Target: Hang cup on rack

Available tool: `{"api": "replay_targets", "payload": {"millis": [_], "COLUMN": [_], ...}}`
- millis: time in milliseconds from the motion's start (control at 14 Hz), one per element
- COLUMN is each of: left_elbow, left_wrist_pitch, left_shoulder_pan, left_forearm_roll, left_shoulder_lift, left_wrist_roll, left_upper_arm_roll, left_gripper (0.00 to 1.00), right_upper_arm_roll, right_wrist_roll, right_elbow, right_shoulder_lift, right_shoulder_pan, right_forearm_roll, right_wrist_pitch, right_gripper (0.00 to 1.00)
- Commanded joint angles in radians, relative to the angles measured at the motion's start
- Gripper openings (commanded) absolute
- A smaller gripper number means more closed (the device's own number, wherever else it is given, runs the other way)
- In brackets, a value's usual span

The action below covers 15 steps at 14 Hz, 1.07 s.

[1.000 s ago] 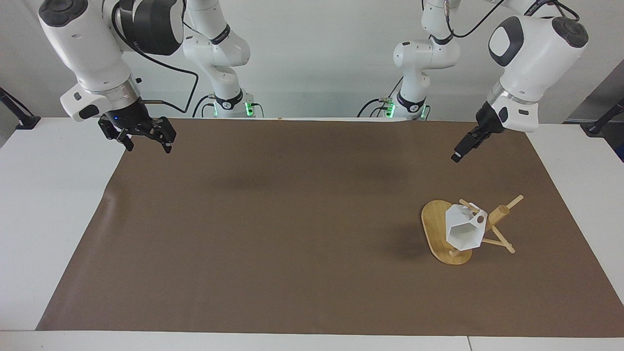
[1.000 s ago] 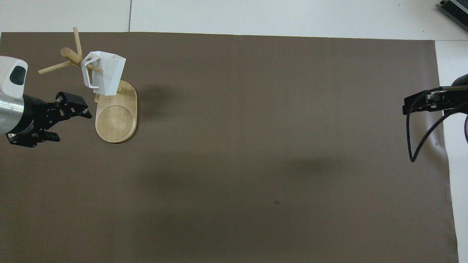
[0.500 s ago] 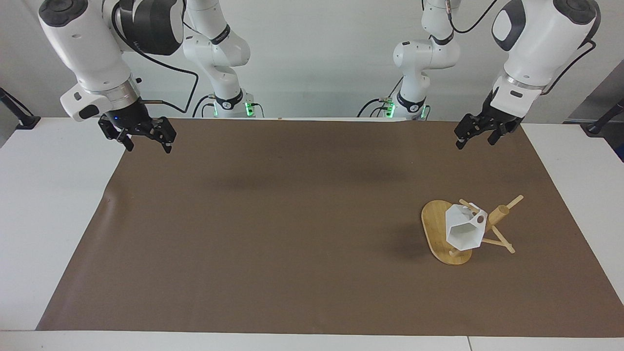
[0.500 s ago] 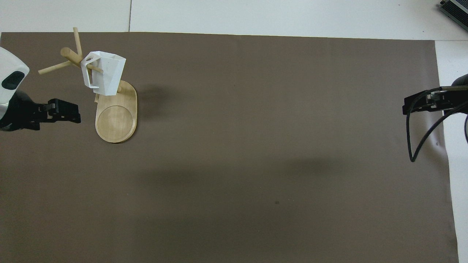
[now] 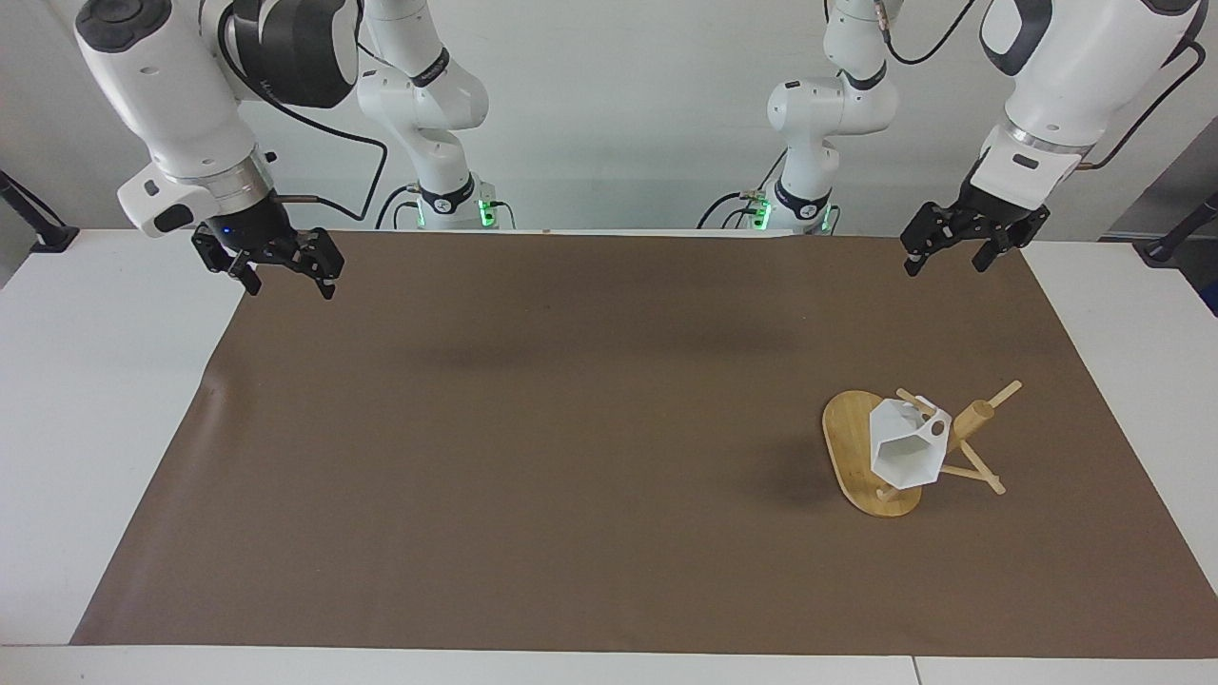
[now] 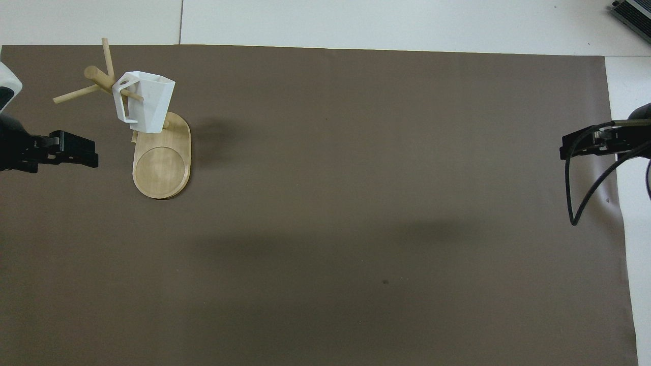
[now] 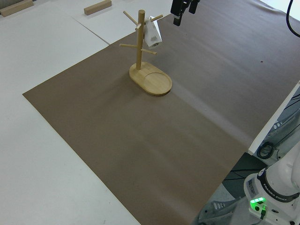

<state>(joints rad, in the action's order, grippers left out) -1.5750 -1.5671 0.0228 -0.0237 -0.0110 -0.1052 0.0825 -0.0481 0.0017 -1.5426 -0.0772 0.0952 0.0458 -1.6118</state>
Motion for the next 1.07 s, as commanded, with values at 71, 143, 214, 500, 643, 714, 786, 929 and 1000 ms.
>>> {"api": "replay_targets", "payload": {"millis": [71, 143, 214, 500, 643, 714, 786, 929, 1000], "left_elbow": [0.029, 0.027, 0.027, 0.021, 0.009, 0.003, -0.002, -0.002, -0.002], "left_wrist_pitch": [0.035, 0.036, 0.038, 0.079, 0.104, 0.104, 0.105, 0.102, 0.099], "left_shoulder_pan": [0.026, 0.029, 0.034, 0.062, 0.066, 0.066, 0.066, 0.066, 0.065], "left_forearm_roll": [0.018, 0.019, 0.019, 0.024, 0.024, 0.024, 0.024, 0.024, 0.024], "left_shoulder_lift": [0.008, 0.008, 0.006, -0.007, -0.021, -0.029, -0.032, -0.032, -0.032], "left_wrist_roll": [0.064, 0.065, 0.065, 0.068, 0.068, 0.068, 0.068, 0.068, 0.07], "left_upper_arm_roll": [-0.029, -0.032, -0.038, -0.069, -0.069, -0.069, -0.069, -0.069, -0.069], "left_gripper": [1.0, 1.0, 1.0, 1.0, 1.0, 1.0, 1.0, 1.0, 1.0], "right_upper_arm_roll": [-0.002, -0.002, -0.002, -0.002, -0.002, -0.002, -0.002, -0.002, -0.002], "right_wrist_roll": [0.015, 0.015, 0.015, 0.015, 0.015, 0.015, 0.015, 0.014, 0.014], "right_elbow": [-0.013, -0.013, -0.013, -0.013, -0.013, -0.013, -0.013, -0.013, -0.013], "right_shoulder_lift": [0.014, 0.014, 0.014, 0.014, 0.014, 0.014, 0.014, 0.014, 0.014], "right_shoulder_pan": [0.0, 0.0, 0.0, 0.0, 0.0, 0.0, 0.0, 0.0, 0.001], "right_forearm_roll": [0.002, 0.002, 0.002, 0.002, 0.002, 0.002, 0.002, 0.002, 0.002], "right_wrist_pitch": [0.009, 0.009, 0.009, 0.009, 0.007, 0.009, 0.009, 0.009, 0.007], "right_gripper": [1.0, 1.0, 1.0, 1.0, 1.0, 1.0, 1.0, 1.0, 1.0]}}
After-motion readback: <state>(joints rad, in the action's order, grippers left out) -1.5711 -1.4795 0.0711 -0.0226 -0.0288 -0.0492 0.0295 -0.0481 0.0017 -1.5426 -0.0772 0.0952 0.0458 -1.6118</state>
